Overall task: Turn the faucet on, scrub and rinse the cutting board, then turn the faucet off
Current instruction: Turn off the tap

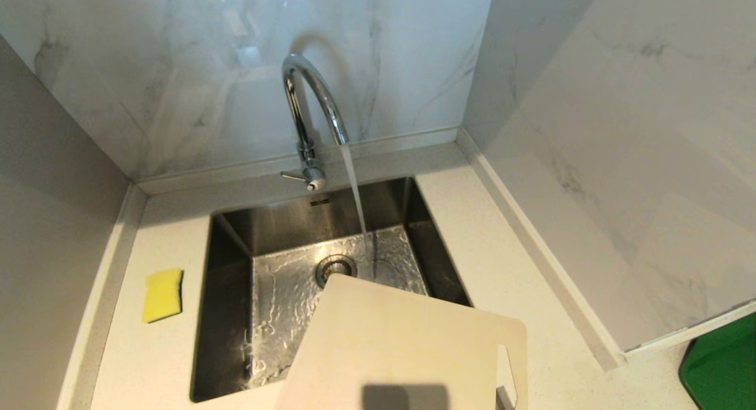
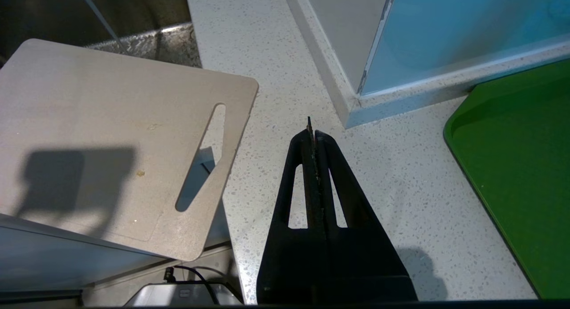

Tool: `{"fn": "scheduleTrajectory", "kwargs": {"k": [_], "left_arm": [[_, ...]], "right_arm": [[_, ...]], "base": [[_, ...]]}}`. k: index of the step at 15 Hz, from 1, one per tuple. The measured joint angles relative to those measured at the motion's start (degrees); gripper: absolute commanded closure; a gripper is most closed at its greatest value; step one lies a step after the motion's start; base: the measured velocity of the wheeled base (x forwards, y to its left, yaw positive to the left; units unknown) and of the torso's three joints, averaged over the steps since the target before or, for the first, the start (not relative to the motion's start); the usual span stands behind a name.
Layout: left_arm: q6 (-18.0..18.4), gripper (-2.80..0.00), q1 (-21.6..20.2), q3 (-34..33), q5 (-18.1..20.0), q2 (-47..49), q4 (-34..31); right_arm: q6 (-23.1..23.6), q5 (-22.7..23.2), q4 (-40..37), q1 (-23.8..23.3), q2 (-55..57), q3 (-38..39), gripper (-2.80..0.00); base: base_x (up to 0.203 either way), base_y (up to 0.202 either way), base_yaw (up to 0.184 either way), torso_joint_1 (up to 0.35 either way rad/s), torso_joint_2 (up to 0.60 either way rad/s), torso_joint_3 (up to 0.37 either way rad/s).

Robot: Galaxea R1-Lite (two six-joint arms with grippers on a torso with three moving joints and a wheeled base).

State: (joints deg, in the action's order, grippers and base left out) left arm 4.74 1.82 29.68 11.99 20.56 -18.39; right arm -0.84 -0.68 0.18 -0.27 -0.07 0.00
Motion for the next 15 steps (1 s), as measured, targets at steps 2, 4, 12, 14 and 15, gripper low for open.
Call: {"fn": "scheduleTrajectory", "kwargs": {"k": [2, 4, 12, 14, 15], "left_arm": [[0.19, 0.00, 1.88, 8.07, 2.98, 9.01, -8.41], [0.32, 0.00, 3.76, 12.93, 6.61, 16.69, -11.05], [0.73, 0.00, 7.69, 26.17, 9.45, 46.31, -1.02], [0.60, 0.00, 7.73, 31.45, 9.39, 53.23, -0.49], [0.43, 0.00, 7.73, 34.51, 9.24, 56.85, -0.49]], "right_arm": [[-0.01, -0.02, -0.02, 0.00, 0.00, 0.00, 0.00], [-0.01, -0.02, -0.02, 0.02, 0.00, 0.00, 0.00], [0.00, -0.01, -0.03, 0.00, 0.00, 0.00, 0.00], [0.00, -0.02, -0.05, 0.00, 0.00, 0.00, 0.00], [-0.03, -0.02, -0.02, 0.00, 0.00, 0.00, 0.00]], "base": [[0.000, 0.000, 0.000, 0.000, 0.00, 0.000], [0.000, 0.000, 0.000, 0.000, 0.00, 0.000], [0.000, 0.000, 0.000, 0.000, 0.00, 0.000], [0.000, 0.000, 0.000, 0.000, 0.00, 0.000], [0.000, 0.000, 0.000, 0.000, 0.00, 0.000]]}}
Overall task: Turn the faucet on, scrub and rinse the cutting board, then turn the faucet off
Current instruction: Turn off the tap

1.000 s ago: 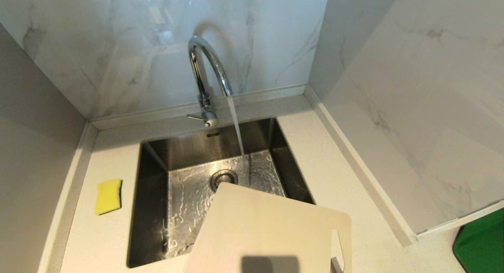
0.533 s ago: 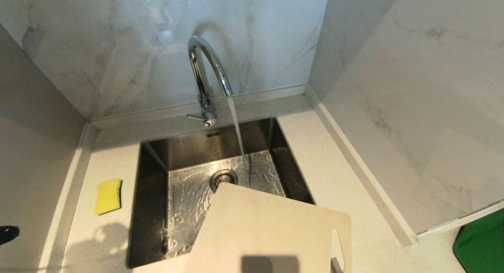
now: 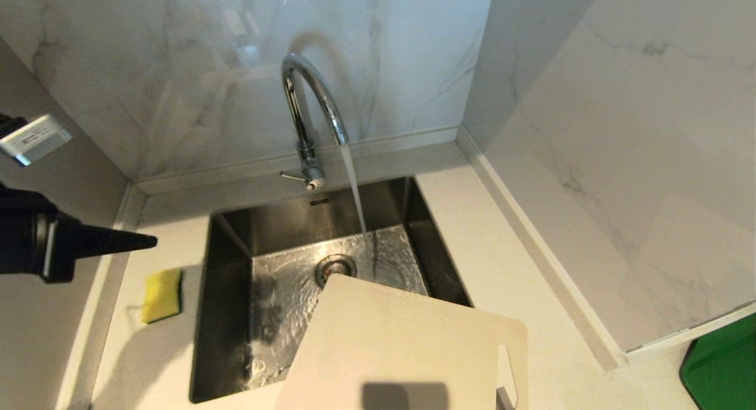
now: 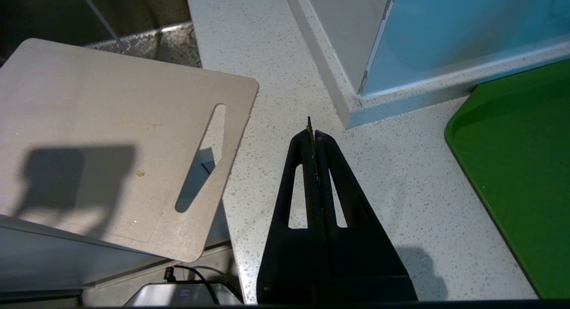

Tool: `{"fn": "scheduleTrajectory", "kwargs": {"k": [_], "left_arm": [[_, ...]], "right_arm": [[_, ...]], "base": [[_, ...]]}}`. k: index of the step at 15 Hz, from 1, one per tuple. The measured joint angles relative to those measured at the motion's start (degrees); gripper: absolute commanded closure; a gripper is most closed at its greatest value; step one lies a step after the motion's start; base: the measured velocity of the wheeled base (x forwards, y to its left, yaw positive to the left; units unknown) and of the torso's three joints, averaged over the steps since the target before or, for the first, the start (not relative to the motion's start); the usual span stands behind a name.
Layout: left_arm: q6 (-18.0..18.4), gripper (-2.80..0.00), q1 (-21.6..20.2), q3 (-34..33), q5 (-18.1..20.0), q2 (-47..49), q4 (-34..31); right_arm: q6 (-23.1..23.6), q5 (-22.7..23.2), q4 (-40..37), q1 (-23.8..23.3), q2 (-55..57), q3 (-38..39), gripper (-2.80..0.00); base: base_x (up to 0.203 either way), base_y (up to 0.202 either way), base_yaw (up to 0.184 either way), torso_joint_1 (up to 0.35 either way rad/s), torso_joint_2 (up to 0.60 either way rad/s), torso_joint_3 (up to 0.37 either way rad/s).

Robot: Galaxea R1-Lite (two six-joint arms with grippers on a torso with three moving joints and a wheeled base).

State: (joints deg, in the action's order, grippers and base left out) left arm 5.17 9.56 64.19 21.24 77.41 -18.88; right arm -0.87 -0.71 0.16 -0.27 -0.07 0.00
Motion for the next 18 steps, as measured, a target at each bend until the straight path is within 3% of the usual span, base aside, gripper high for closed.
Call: {"fn": "scheduleTrajectory", "kwargs": {"k": [5, 13, 18], "left_arm": [[-1.19, 0.00, 0.26, 14.07, -2.66, 16.43, -2.00], [-2.93, 0.00, 0.72, 37.02, -3.07, 37.98, -4.75], [-6.74, 0.00, 0.80, 47.04, -3.02, 46.49, -4.77]], "right_arm": [[-0.03, 0.00, 0.00, 0.00, 0.00, 0.00, 0.00], [0.00, 0.01, -0.02, 0.02, 0.00, 0.00, 0.00], [0.02, 0.00, 0.00, 0.00, 0.00, 0.00, 0.00]], "base": [[0.000, 0.000, 0.000, 0.000, 0.00, 0.000], [0.000, 0.000, 0.000, 0.000, 0.00, 0.000], [0.000, 0.000, 0.000, 0.000, 0.00, 0.000]]}}
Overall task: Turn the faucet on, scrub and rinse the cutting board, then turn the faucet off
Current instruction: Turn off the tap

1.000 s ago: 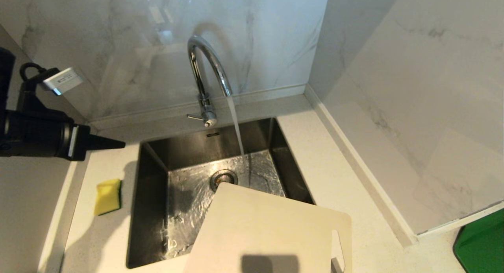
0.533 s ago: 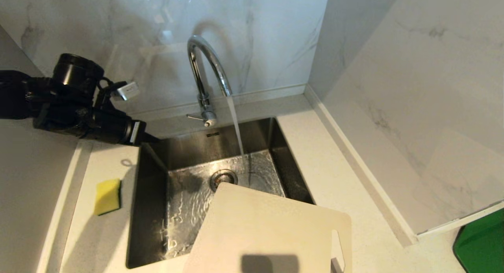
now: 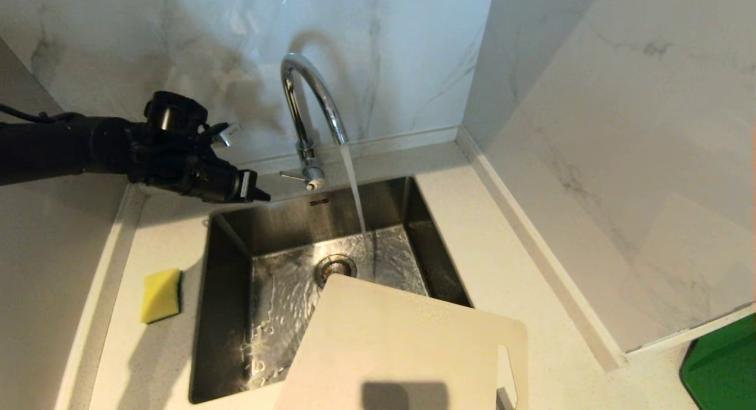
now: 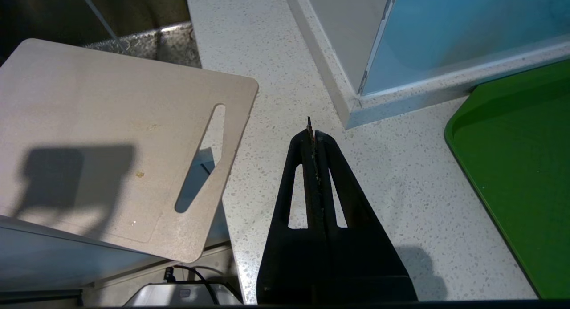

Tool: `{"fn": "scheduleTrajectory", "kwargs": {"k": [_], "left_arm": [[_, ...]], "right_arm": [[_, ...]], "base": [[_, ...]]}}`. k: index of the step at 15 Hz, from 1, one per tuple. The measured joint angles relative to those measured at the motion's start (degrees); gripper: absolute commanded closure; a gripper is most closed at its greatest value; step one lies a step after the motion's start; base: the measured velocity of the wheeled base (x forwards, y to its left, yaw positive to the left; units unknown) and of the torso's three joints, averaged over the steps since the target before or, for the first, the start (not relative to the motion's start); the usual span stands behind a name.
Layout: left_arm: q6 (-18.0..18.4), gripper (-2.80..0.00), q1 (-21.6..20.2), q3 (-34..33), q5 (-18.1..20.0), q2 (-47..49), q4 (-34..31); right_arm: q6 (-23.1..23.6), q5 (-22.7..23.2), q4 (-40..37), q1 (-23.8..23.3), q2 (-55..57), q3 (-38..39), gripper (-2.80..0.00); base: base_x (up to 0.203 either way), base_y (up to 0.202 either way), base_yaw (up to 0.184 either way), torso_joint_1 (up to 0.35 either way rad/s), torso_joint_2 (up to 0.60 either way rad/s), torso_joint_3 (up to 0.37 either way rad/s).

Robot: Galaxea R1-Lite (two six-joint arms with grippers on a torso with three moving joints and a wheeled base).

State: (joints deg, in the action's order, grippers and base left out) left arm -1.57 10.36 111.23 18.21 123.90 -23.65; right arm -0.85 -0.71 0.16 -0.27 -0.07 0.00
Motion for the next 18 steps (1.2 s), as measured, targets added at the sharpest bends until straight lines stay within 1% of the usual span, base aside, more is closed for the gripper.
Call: {"fn": "scheduleTrajectory", "kwargs": {"k": [2, 5, 8, 12, 15, 18], "left_arm": [[-0.36, 0.00, 0.00, 1.46, 0.02, 1.87, 1.61], [-0.56, 0.00, 0.02, 1.91, 0.04, 3.51, 4.29], [-2.04, 0.00, 0.02, 1.99, 0.04, 4.19, 8.16], [-3.38, 0.00, 0.45, 2.02, 0.17, 4.36, 9.73], [-5.35, 0.00, 1.28, 2.02, 0.16, 4.38, 10.36], [-5.52, 0.00, 1.95, 2.03, -0.10, 5.10, 14.34]], "right_arm": [[-0.02, 0.01, -0.01, 0.00, 0.00, 0.00, 0.00], [-0.02, 0.00, 0.00, 0.00, 0.00, 0.00, 0.00], [-0.01, 0.00, 0.00, 0.02, 0.00, 0.00, 0.00], [0.00, 0.00, 0.00, 0.00, 0.00, 0.00, 0.00], [-0.01, 0.01, -0.02, 0.00, 0.00, 0.00, 0.00], [-0.04, 0.00, 0.00, 0.02, 0.00, 0.00, 0.00]], "base": [[0.000, 0.000, 0.000, 0.000, 0.00, 0.000], [0.000, 0.000, 0.000, 0.000, 0.00, 0.000], [0.000, 0.000, 0.000, 0.000, 0.00, 0.000], [0.000, 0.000, 0.000, 0.000, 0.00, 0.000], [0.000, 0.000, 0.000, 0.000, 0.00, 0.000], [0.000, 0.000, 0.000, 0.000, 0.00, 0.000]]}}
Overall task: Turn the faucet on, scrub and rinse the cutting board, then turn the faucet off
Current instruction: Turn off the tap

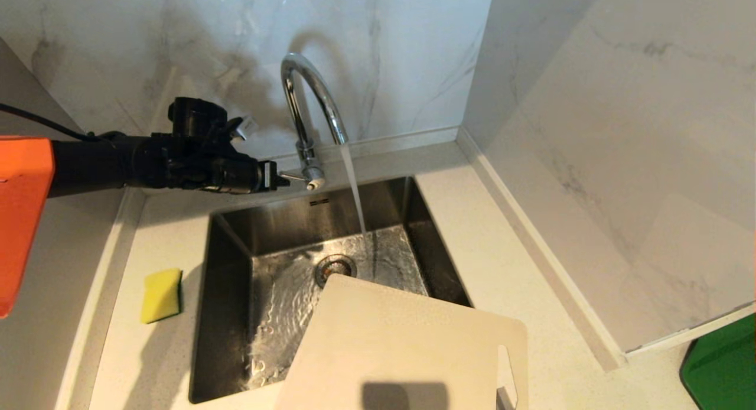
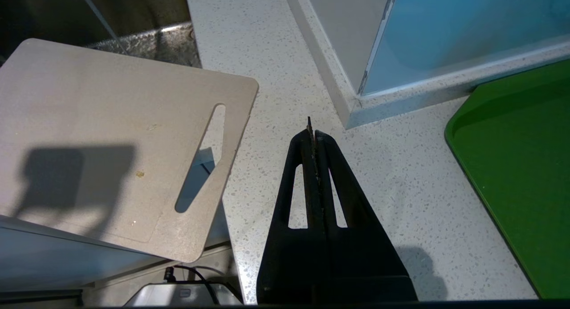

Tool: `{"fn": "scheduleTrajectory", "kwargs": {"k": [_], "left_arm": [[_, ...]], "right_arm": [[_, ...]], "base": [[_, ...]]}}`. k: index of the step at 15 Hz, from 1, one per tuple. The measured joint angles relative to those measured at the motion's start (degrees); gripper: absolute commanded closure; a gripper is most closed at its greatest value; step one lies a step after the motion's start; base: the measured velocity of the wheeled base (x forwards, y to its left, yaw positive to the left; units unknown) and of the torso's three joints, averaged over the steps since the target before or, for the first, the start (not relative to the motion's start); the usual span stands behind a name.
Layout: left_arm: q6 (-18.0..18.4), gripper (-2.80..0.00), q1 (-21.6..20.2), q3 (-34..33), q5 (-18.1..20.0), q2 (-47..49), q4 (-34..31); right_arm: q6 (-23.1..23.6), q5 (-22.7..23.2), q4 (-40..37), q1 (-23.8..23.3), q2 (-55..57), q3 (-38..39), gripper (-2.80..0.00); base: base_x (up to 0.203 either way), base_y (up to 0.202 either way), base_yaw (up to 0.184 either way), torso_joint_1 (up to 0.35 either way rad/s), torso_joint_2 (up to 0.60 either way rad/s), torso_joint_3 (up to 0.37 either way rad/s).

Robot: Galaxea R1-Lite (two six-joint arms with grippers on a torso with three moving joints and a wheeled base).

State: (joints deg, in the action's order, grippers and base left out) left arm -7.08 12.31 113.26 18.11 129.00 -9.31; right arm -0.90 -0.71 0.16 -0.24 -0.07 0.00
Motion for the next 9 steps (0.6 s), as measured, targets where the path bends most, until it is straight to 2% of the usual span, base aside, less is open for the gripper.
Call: {"fn": "scheduleTrajectory", "kwargs": {"k": [4, 9], "left_arm": [[0.45, 0.00, 0.24, 0.05, -0.28, 0.80, 1.55], [0.73, 0.00, 0.17, 0.07, -2.97, 1.54, 3.87]], "right_arm": [[0.02, 0.02, 0.00, -0.02, 0.00, 0.00, 0.00], [0.03, 0.00, 0.00, -0.02, 0.00, 0.00, 0.00]], "base": [[0.000, 0.000, 0.000, 0.000, 0.00, 0.000], [0.000, 0.000, 0.000, 0.000, 0.00, 0.000]]}}
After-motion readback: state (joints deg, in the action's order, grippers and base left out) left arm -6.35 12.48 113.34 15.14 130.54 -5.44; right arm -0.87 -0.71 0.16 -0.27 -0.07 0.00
